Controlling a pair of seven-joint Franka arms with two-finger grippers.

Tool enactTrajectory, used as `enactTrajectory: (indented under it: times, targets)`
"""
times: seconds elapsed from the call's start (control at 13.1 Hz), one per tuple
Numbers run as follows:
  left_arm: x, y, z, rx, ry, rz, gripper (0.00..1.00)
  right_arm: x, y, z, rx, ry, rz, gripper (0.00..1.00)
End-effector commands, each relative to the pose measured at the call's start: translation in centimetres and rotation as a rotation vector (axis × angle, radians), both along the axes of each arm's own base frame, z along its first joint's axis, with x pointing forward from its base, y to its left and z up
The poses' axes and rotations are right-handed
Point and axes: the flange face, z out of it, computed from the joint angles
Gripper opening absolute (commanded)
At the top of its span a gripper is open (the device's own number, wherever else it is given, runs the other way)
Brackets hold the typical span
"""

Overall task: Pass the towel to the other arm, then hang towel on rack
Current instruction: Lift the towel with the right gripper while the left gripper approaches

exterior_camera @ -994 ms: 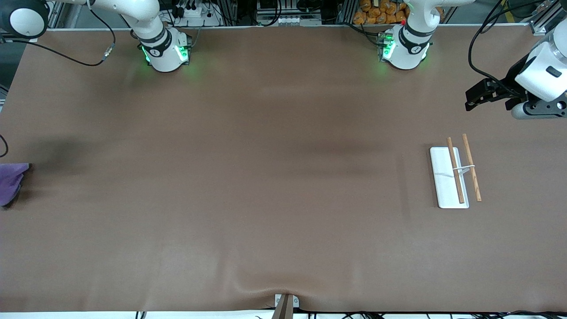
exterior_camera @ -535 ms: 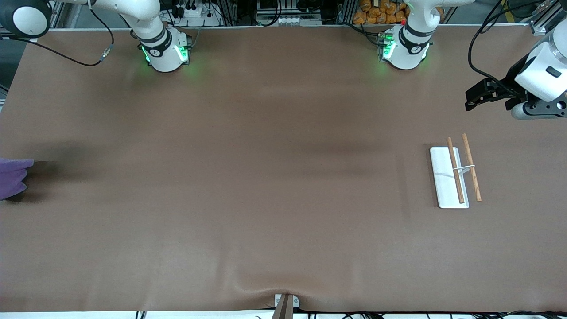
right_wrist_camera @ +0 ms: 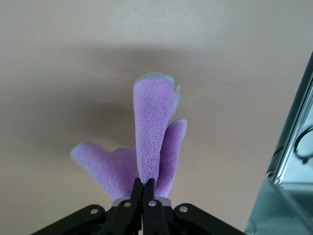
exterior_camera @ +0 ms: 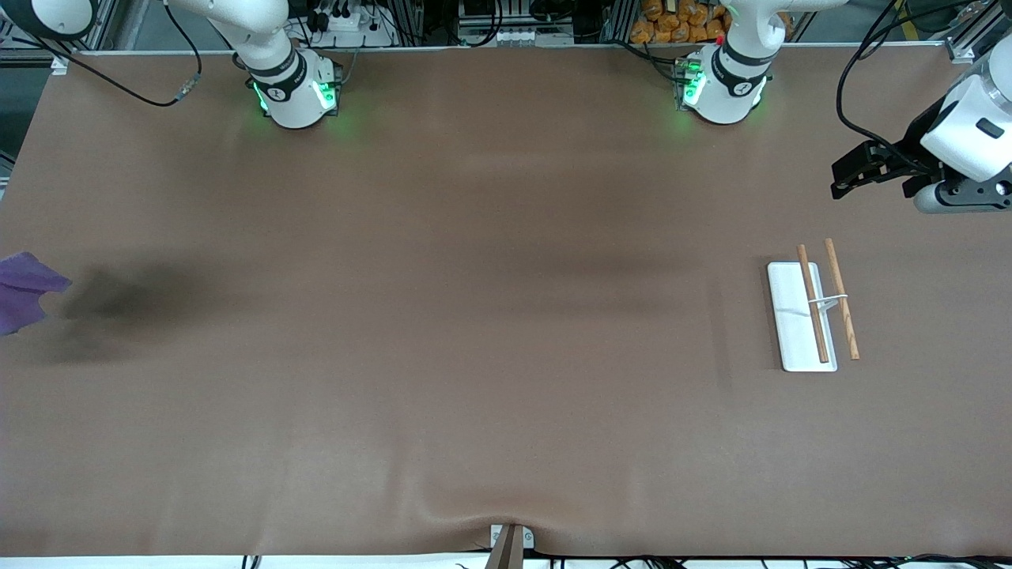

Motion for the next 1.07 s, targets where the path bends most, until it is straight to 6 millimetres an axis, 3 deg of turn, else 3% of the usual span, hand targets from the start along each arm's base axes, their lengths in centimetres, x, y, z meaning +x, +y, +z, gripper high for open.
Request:
enactTrajectory:
  times: [0.0, 0.23, 0.38, 0.46, 0.76, 0.99]
  targets:
    - [-0.2, 0.2, 0.3, -0.019, -0.017, -0.005, 1.00, 0.0, 4.1, 2.2, 0.006, 0.056, -0.129, 0.00]
    - [-0.2, 0.4, 0.4, -0.019, -0.019, -0.002, 1.00, 0.5, 8.1, 5.0, 0.069, 0.052, -0.154, 0.00]
    - [-0.1, 0.7, 0.4, -0.020, -0.019, -0.008, 1.00, 1.0, 10.5, 5.4, 0.062, 0.075, -0.245, 0.00]
    - [-0.1, 1.0, 0.3, -0.022, -0.017, -0.011, 1.00, 1.5, 12.6, 5.5, 0.050, 0.100, -0.263, 0.00]
    - [0.2, 1.3, -0.1, -0.022, -0.014, -0.005, 1.00, 2.2, 21.2, 9.0, 0.019, 0.148, -0.370, 0.00]
    - [0.2, 1.0, -0.2, -0.022, -0.011, -0.011, 1.00, 2.5, 27.9, 9.7, -0.003, 0.217, -0.498, 0.00]
